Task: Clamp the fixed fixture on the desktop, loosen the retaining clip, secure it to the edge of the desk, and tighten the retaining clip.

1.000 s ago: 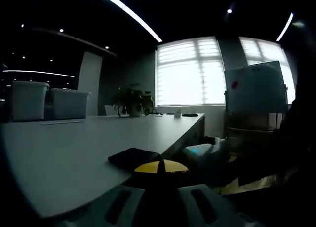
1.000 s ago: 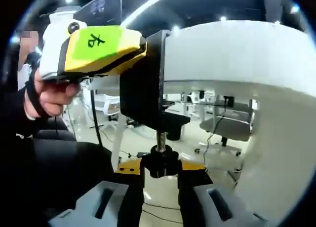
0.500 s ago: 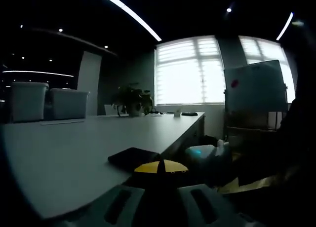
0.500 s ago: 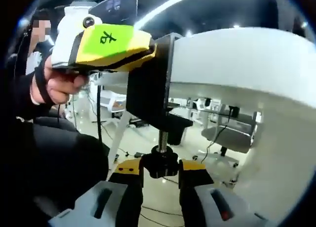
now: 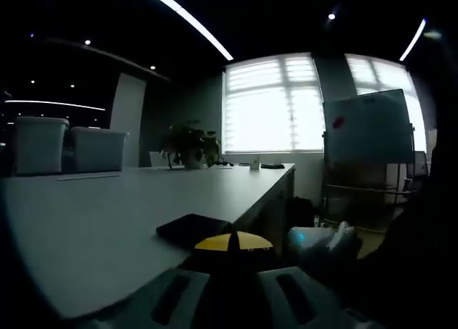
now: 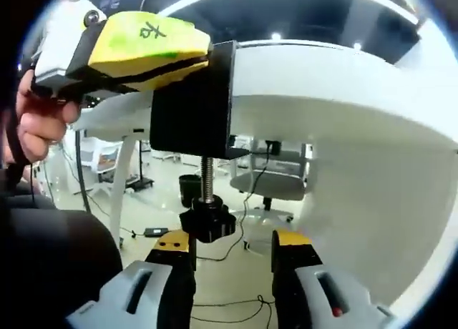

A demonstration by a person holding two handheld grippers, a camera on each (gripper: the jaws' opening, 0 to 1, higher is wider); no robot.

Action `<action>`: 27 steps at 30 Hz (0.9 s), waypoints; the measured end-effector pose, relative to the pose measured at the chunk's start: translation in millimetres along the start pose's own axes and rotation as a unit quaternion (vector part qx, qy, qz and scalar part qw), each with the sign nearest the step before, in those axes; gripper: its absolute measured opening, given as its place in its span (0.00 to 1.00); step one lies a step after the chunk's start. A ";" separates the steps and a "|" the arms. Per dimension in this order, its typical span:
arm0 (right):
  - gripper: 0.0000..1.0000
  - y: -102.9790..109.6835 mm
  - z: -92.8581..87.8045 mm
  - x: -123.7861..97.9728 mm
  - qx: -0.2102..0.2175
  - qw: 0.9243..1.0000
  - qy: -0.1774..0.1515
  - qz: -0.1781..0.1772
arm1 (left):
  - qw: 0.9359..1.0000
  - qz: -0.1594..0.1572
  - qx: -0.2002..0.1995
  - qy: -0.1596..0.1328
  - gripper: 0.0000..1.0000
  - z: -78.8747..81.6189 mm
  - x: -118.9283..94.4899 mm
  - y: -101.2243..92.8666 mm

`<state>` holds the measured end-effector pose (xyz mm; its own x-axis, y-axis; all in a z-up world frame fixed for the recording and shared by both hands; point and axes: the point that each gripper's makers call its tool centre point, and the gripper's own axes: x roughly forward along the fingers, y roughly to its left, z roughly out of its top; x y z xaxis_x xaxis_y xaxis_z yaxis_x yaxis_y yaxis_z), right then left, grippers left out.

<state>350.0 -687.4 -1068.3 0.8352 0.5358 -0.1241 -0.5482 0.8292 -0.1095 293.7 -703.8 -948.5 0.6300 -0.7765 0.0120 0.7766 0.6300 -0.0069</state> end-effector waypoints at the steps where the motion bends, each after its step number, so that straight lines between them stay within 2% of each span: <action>1: 0.40 0.4 0.6 -0.6 0.000 1.000 -0.001 -0.010 | 1.000 0.000 0.000 0.000 0.01 0.0 0.0 0.1; 2: 0.40 0.0 1.5 -2.0 -0.005 1.000 -0.003 -0.025 | 1.000 0.000 0.000 0.000 0.01 -0.1 0.1 0.3; 7: 0.40 11.7 6.8 1.3 -0.008 0.999 -0.009 -0.038 | 1.000 0.001 0.000 0.000 0.01 -0.4 0.2 0.7; 10: 0.32 14.9 10.1 4.3 -0.013 0.999 -0.012 -0.045 | 1.000 0.002 0.000 -0.001 0.01 -0.4 0.2 0.8; 14: 0.31 11.7 9.6 5.0 0.007 0.998 -0.011 -0.063 | 1.000 0.004 0.000 -0.003 0.01 0.0 0.0 0.4; 17: 0.27 8.6 9.6 3.9 0.001 0.997 -0.009 -0.070 | 1.000 0.005 -0.001 -0.004 0.01 0.5 -0.2 0.3; 22: 0.26 12.0 9.6 4.1 0.010 0.999 -0.008 -0.049 | 1.000 0.007 -0.001 -0.004 0.01 -0.3 0.9 -1.9; 24: 0.26 15.2 9.7 5.1 0.001 1.000 -0.003 -0.021 | 1.000 0.007 -0.001 -0.003 0.01 -0.5 2.0 -1.6; 27: 0.26 15.0 8.7 7.7 -0.024 0.999 0.009 0.039 | 1.000 0.007 -0.001 -0.004 0.01 -0.8 1.3 -1.0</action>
<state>348.6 -669.5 -1062.3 0.7886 0.5958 -0.1520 -0.6142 0.7755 -0.1466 293.8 -705.4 -949.2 0.6415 -0.7669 0.0191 0.7671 0.6414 -0.0096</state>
